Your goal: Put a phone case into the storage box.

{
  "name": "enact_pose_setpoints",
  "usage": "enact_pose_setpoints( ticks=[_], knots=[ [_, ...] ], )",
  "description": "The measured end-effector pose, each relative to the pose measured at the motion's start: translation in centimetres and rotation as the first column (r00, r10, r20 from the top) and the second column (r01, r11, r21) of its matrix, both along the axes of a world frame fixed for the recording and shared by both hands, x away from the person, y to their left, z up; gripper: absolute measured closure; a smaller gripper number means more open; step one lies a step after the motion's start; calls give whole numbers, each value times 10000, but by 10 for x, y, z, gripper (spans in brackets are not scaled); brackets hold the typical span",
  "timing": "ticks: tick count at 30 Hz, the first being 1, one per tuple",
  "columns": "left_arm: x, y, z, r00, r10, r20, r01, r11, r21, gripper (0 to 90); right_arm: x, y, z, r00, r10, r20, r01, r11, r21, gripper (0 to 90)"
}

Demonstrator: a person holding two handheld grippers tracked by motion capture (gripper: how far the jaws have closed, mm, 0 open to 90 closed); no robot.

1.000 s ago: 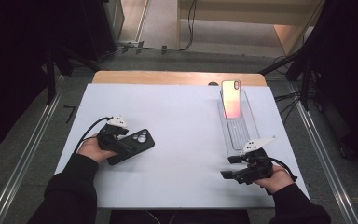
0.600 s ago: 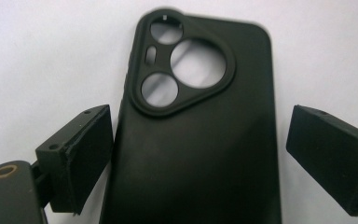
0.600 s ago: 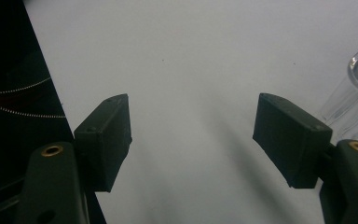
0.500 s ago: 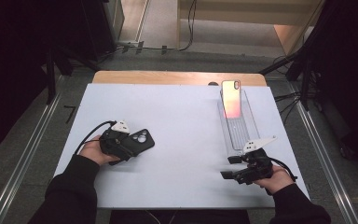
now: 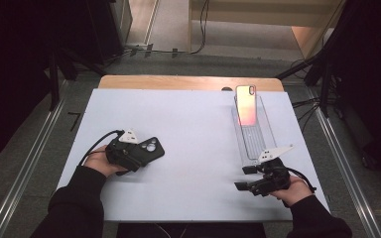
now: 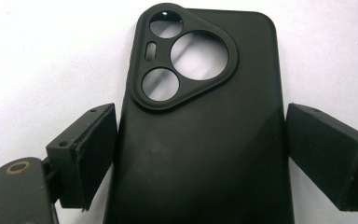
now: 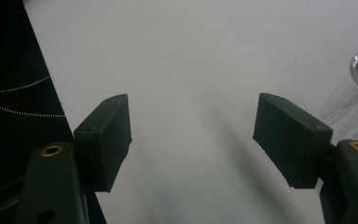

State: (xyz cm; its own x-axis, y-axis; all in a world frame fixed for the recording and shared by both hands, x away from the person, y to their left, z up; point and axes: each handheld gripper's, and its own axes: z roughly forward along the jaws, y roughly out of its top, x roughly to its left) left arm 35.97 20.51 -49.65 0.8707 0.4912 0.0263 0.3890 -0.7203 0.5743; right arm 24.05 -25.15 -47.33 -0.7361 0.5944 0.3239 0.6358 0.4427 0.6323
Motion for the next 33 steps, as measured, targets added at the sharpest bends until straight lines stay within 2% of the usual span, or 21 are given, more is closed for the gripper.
enact_pose_setpoints(
  ticks=[12,17,24,33],
  knots=[
    [2,2,2,9999,-16,-135,16,10000,-51,151,0,0,0,10000,21,4,-21,10000,-27,255],
    [2,0,3,9995,186,-273,-189,9998,-85,154,0,0,0,10000,17,-20,-17,10000,-36,255],
    [3,2,7,9950,302,-954,-355,9979,-544,155,0,1,-1,10000,35,-23,-35,10000,-57,255],
    [1,2,19,9945,585,-872,-647,9955,-697,156,0,1,-1,10000,73,-3,-73,9999,-79,255]
  ],
)
